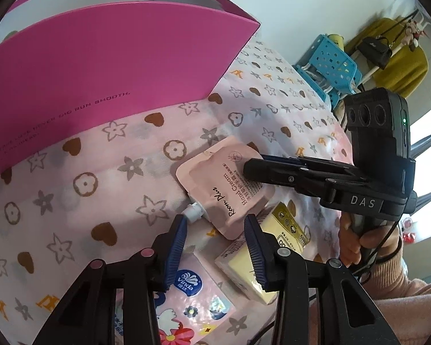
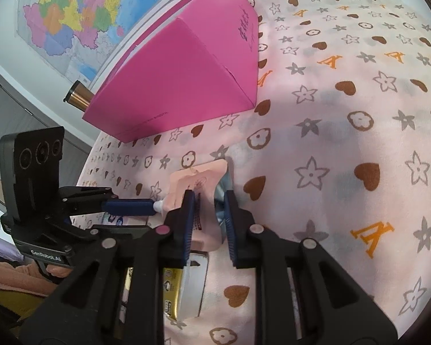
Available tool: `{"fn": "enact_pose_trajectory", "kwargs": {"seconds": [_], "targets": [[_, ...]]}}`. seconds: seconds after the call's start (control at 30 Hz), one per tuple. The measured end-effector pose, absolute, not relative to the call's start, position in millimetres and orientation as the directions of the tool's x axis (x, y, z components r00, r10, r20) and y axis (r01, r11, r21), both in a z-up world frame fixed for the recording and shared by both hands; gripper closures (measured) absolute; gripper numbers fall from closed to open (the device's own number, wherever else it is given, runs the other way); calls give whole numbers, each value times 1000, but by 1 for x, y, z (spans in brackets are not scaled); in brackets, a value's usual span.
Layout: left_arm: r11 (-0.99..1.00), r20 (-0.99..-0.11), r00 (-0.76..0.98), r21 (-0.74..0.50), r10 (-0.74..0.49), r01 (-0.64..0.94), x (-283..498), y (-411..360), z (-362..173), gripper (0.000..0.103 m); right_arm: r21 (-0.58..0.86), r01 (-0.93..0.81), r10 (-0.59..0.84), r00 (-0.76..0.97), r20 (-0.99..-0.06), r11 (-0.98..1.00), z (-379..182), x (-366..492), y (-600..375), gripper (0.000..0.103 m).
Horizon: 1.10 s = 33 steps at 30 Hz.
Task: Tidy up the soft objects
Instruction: 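Grasp the pink hand-cream pouch with the right gripper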
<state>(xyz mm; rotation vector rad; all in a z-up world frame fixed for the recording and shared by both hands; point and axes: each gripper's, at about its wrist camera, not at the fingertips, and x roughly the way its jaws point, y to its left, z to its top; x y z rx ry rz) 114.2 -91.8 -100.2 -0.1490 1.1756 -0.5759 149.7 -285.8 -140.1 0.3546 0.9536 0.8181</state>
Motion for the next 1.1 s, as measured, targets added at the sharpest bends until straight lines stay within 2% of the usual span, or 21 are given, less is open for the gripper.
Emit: {"fn": "enact_pose_trajectory", "kwargs": {"seconds": [0.13,0.2,0.27,0.4,0.5,0.67,1.1], "targets": [[833,-803,280,-422,-526,357,111,-90,-91,62,595,-466,751,314,-581,655,-136,147,-284,80],[806,-774,277,-457,-569,377,108,-91,-83,62,625,-487,787,281,-548,610,-131,145,-279,88],[823,-784,312,-405,-537,398,106,-96,-76,62,601,-521,787,281,-549,606,-122,139,-269,89],[834,-776,342,-406,-530,373,106,-84,-72,62,577,-519,764,284,-579,630,-122,144,-261,89],[872,-792,388,-355,-472,337,101,-64,-72,62,597,-495,765,273,-584,632,-131,147,-266,88],[893,-823,363,-350,-438,283,98,-43,-85,61,606,-502,777,265,-571,617,-132,147,-263,81],[883,-843,299,-363,-447,297,98,-59,-104,61,590,-515,767,252,-590,622,-138,146,-251,81]]}}
